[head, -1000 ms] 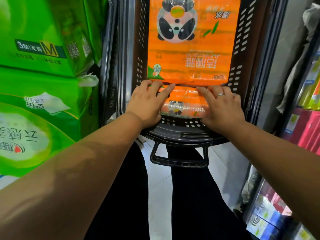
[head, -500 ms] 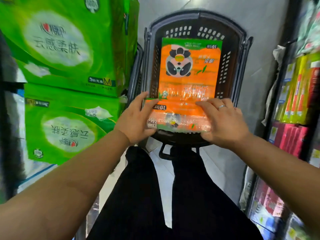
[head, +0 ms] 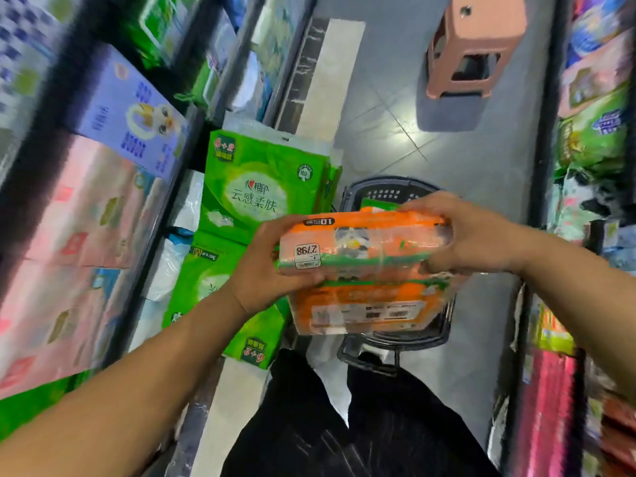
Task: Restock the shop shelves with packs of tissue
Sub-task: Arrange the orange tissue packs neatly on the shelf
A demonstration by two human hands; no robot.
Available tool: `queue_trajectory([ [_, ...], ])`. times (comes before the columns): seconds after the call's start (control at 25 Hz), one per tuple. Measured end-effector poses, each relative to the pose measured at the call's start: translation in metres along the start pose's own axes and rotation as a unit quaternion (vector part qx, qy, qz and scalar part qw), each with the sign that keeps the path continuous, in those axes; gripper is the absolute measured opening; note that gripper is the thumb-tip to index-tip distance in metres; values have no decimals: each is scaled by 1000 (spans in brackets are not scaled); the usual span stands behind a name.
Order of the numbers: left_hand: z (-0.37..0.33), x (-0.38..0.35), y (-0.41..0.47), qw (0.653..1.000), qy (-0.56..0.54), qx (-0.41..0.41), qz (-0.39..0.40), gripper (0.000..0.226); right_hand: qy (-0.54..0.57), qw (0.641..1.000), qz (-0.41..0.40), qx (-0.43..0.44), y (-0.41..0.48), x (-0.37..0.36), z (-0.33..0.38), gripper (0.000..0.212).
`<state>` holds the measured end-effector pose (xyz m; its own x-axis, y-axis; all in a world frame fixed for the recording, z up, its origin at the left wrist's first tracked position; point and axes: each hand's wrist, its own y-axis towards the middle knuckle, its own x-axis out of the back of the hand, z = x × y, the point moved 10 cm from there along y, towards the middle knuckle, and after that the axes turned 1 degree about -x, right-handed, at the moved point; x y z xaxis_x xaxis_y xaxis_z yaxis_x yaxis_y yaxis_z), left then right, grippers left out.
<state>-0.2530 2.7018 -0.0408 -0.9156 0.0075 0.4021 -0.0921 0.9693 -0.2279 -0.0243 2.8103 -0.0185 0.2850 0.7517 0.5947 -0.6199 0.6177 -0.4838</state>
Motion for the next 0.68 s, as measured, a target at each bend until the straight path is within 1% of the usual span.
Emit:
queue_trajectory([
  [0.12, -8, 42, -29, 994, -80, 39, -66, 74, -5, 997, -20, 81, 11, 3, 45, 94],
  [0.2, -3, 72, -56, 986, -107, 72, -109, 69, 61, 990, -65, 112, 15, -2, 75, 96],
  [0.28, 7, 101, -86, 972, -154, 97, -148, 73, 132, 981, -97, 102, 17, -21, 95, 101],
  [0.32, 12, 115, -102, 964, -178, 107, -165, 77, 168, 977, -97, 89, 18, -37, 103, 103],
  [0.4, 21, 137, -129, 950, -218, 126, -188, 83, 250, 965, -66, 53, 20, -77, 108, 103],
  [0.48, 28, 163, -160, 938, -237, 134, -212, 87, 312, 950, -14, 23, 20, -119, 124, 95],
  [0.56, 40, 191, -188, 928, -244, 149, -237, 86, 366, 930, 36, 7, 17, -154, 152, 81],
  [0.64, 55, 219, -216, 910, -255, 158, -286, 85, 379, 925, 37, 3, 18, -176, 185, 64],
  [0.68, 62, 234, -230, 896, -268, 161, -317, 89, 375, 927, 29, 4, 22, -183, 202, 60],
])
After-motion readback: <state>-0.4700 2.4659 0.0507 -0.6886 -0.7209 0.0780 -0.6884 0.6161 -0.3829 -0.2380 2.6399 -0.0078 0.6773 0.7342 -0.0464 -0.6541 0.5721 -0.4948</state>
